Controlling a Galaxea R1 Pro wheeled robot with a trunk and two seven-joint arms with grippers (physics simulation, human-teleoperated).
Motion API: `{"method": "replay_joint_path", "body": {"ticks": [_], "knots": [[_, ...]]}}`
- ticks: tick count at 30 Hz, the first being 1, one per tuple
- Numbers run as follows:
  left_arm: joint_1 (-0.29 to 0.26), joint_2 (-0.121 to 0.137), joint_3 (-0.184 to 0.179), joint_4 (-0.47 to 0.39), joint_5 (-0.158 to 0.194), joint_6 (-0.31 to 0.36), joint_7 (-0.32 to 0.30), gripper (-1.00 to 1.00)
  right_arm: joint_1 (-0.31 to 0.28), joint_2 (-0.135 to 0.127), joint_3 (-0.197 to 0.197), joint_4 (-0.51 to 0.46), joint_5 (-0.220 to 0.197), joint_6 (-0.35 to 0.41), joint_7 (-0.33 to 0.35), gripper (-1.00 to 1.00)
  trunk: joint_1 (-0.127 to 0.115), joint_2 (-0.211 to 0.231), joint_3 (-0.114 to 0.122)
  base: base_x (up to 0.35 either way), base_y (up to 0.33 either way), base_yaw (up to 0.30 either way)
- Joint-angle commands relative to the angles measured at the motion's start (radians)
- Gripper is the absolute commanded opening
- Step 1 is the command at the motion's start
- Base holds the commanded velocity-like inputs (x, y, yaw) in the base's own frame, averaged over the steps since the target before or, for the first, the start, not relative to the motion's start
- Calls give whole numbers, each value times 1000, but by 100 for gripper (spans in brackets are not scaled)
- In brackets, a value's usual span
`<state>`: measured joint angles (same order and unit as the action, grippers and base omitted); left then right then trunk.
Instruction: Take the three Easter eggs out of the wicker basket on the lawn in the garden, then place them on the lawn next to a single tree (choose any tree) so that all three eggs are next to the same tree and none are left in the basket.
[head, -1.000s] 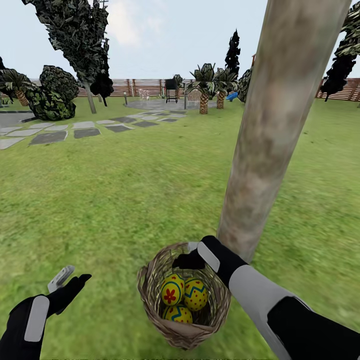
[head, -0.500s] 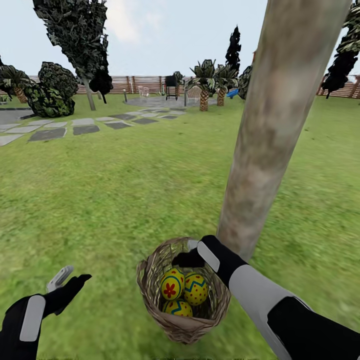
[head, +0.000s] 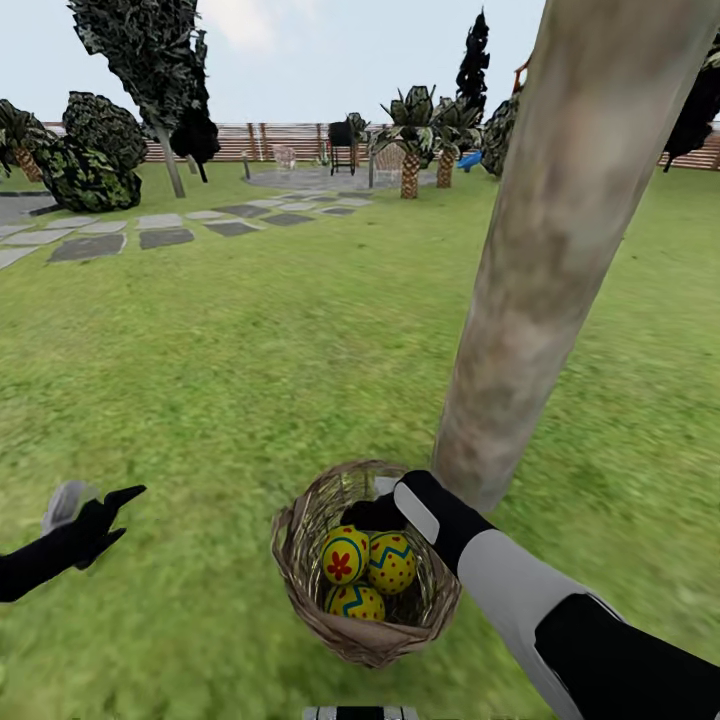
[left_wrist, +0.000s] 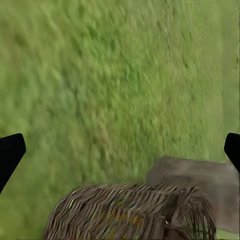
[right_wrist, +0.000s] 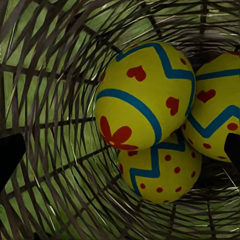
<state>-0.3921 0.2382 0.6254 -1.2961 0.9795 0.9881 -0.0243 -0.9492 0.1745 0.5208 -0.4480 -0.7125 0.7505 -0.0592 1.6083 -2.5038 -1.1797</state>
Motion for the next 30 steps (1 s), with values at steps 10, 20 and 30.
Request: {"method": "replay_joint_path", "body": {"ticks": [10, 20, 30], "knots": [[10, 74, 17, 2, 223, 4, -21, 100, -9, 0, 5, -24, -11, 5, -14, 100, 4, -3, -40, 0, 0, 0], [10, 69, 4, 2, 226, 4, -22, 100, -8, 0, 5, -28, 2, -6, -14, 100, 9, -5, -78, 0, 0, 0], [10, 69, 5, 3, 226, 4, -23, 100, -31, 0, 1, -33, -7, -7, -17, 100, 13, -7, -117, 0, 0, 0]]}}
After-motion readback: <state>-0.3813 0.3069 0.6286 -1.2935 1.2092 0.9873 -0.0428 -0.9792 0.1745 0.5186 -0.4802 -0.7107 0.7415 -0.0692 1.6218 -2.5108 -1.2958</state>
